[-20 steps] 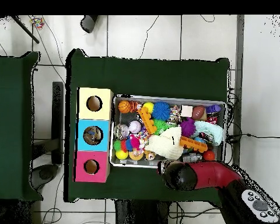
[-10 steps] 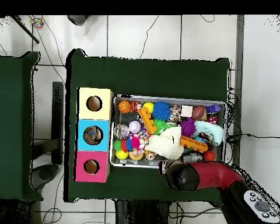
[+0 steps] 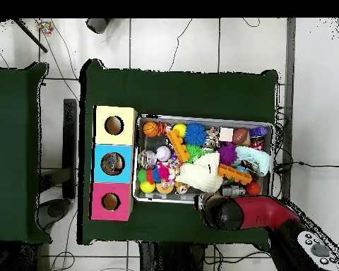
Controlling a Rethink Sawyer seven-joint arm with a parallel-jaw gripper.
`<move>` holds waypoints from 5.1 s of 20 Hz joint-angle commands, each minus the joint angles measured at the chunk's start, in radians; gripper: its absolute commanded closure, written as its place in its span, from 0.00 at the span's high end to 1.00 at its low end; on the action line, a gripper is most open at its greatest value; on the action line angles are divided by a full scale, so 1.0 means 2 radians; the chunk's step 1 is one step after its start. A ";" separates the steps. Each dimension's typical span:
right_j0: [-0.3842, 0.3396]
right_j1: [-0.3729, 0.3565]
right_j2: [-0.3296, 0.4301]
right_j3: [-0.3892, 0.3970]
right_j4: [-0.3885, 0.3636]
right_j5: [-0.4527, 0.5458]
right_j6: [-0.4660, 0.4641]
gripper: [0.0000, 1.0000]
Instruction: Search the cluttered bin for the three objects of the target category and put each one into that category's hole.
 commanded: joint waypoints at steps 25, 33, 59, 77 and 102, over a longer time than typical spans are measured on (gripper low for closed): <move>-0.026 0.021 0.016 -0.091 -0.009 0.039 -0.052 0.00; -0.022 -0.031 0.013 -0.036 -0.009 0.029 -0.038 0.00; -0.035 -0.188 0.073 0.110 0.038 0.026 -0.054 0.00; -0.045 -0.118 0.090 0.021 0.029 0.077 -0.068 1.00; 0.019 -0.016 0.059 -0.129 0.029 0.102 -0.019 1.00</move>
